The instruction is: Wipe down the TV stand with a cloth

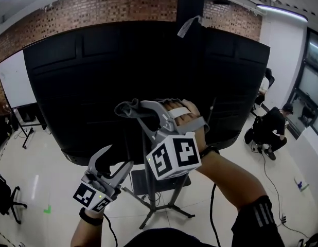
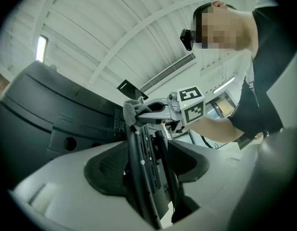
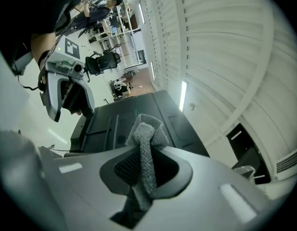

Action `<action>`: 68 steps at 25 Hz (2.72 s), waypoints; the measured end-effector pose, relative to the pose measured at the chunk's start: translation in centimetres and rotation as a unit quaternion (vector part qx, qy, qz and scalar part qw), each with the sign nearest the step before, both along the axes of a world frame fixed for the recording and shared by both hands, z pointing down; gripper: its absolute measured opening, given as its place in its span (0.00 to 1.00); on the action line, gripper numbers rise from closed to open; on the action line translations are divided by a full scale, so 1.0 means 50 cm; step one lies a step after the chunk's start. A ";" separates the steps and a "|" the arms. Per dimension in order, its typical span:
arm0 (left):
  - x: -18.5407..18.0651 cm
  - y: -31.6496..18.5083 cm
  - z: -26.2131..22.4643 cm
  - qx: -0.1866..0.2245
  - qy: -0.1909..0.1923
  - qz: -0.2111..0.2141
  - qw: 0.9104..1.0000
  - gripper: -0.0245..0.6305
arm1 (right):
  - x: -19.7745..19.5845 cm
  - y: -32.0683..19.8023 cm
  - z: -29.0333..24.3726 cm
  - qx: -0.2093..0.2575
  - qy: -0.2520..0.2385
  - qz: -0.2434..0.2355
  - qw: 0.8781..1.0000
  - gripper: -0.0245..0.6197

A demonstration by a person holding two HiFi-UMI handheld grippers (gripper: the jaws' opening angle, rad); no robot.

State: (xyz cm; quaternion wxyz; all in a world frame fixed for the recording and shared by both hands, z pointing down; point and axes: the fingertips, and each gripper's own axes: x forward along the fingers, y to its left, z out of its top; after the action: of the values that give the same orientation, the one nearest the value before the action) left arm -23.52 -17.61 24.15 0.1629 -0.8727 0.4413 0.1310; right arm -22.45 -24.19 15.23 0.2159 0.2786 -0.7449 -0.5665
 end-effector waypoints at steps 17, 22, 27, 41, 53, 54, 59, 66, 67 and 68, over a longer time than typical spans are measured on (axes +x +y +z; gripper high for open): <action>0.171 -0.030 -0.186 0.082 -0.042 0.055 0.994 0.47 | 0.238 -0.152 -0.418 0.051 -0.130 0.068 0.988 0.10; 0.206 -0.048 -0.230 0.089 -0.057 0.062 0.992 0.47 | 0.265 -0.188 -0.499 0.075 -0.136 0.085 0.984 0.10; 0.233 -0.057 -0.251 0.092 -0.066 0.059 0.992 0.47 | 0.258 -0.215 -0.540 0.081 -0.114 0.086 0.986 0.11; 0.254 -0.058 -0.209 0.070 -0.054 0.055 0.995 0.47 | 0.236 -0.209 -0.354 0.054 -0.068 0.065 0.994 0.10; 0.242 -0.060 -0.129 0.030 -0.037 0.055 0.997 0.47 | 0.237 -0.223 -0.115 0.025 0.007 0.091 0.996 0.10; 0.240 -0.060 -0.122 0.025 -0.036 0.055 0.998 0.47 | 0.236 -0.224 -0.097 0.027 0.015 0.094 0.995 0.10; 0.232 -0.059 -0.096 0.011 -0.031 0.055 0.998 0.47 | 0.230 -0.223 -0.032 0.030 0.045 0.106 0.993 0.10; 0.220 -0.056 -0.056 -0.007 -0.024 0.055 0.998 0.47 | 0.227 -0.221 0.071 0.019 0.074 0.123 0.989 0.10; 0.218 -0.058 -0.050 -0.010 -0.024 0.054 0.998 0.47 | 0.226 -0.221 0.081 0.027 0.081 0.127 0.988 0.10; 0.216 -0.061 -0.043 -0.013 -0.024 0.052 0.998 0.47 | 0.225 -0.220 0.092 0.031 0.086 0.130 0.987 0.10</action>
State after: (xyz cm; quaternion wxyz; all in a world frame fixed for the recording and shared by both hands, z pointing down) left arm -12.70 -20.65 22.00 0.1550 -0.8994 0.3929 0.1126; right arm -11.20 -35.17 19.82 0.3423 0.3295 -0.6630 -0.5785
